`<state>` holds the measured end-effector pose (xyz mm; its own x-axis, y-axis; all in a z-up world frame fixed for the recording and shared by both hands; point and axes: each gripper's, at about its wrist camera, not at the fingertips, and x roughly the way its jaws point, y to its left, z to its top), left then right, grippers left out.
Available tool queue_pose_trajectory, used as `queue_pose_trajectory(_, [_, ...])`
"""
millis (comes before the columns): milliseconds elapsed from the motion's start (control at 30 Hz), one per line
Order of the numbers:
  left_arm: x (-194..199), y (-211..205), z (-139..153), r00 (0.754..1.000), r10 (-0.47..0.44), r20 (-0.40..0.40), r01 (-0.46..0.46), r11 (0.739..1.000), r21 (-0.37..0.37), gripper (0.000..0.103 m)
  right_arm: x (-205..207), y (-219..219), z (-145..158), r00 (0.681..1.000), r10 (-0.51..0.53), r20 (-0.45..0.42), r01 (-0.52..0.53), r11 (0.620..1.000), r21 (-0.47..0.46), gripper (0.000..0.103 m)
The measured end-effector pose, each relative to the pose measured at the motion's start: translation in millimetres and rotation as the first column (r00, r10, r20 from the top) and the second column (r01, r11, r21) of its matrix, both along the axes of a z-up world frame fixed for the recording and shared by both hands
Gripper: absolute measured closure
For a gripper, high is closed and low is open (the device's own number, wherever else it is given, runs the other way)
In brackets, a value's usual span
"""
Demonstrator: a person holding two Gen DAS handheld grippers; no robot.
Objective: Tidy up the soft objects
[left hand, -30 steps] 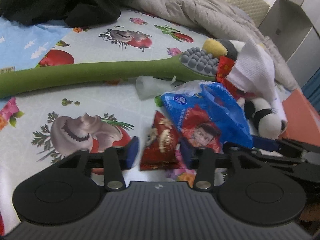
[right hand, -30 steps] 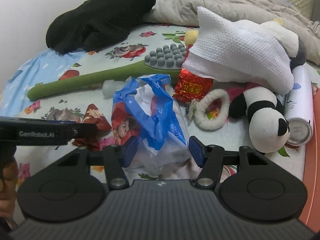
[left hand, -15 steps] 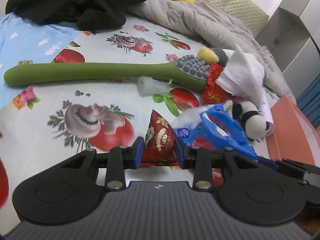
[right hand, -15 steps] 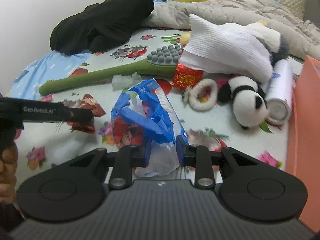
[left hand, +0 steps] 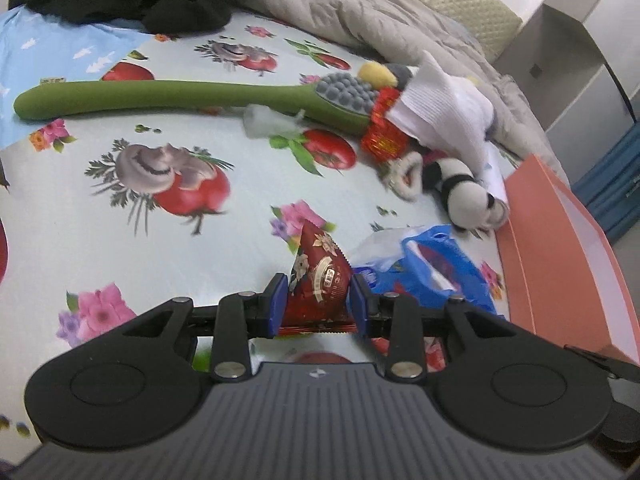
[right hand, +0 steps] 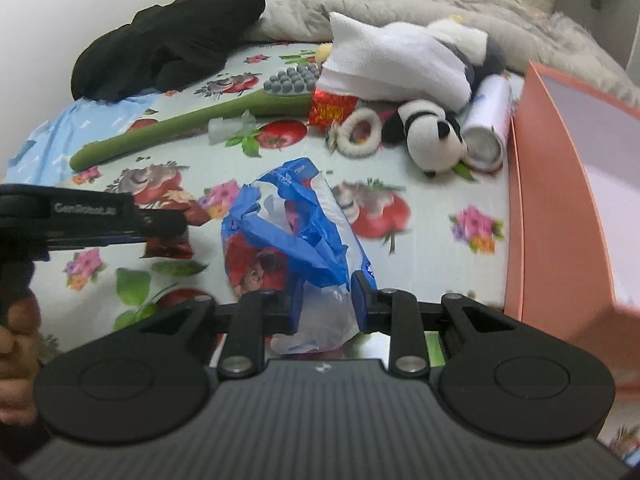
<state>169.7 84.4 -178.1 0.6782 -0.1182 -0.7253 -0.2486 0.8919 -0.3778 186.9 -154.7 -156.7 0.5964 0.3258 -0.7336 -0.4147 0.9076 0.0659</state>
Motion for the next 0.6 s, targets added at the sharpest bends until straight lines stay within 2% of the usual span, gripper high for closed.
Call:
queue_pose_trajectory(100, [-7,-11,7,1.000,-0.026,-0.004,0.026,0.999,0.038,0.064,-12,-5,3,1.000,-0.009,-0.019,0.010,1.000,0.021,0.069])
queue_pose_trajectory(167, [-12,-14,12,0.999,-0.035,-0.001,0.035,0.999,0.029,0.064,-17,-8,4,0.999,-0.008,-0.037,0.010,0.999,0.031,0.061])
queue_pose_trajectory(300, [-21,-19,20,0.999,-0.044,0.004,0.044,0.999,0.024,0.064,-26,-11,9,0.998,0.023,-0.053,-0.021,0.999,0.036,0.059])
queue_pose_trajectory(333, [-23,-20,22,0.999,-0.047,0.004,0.047,0.999,0.027,0.064,-28,-11,11,0.998,0.032,-0.055,-0.029,0.999,0.042,0.052])
queue_pose_trajectory(367, [-25,-21,23,0.999,-0.049,0.004,0.048,0.998,0.027,0.064,-28,-13,12,0.997,0.038,-0.060,-0.035,0.998,0.053,0.040])
queue_pose_trajectory(433, [-30,-22,24,0.999,-0.052,0.001,0.052,0.998,0.025,0.064,-29,-15,15,0.998,0.038,-0.056,-0.034,0.997,0.068,0.031])
queue_pose_trajectory(600, [-39,-19,26,0.999,-0.046,-0.006,0.046,0.999,0.027,0.064,-30,-8,17,0.996,0.088,0.010,-0.088,0.995,0.038,0.032])
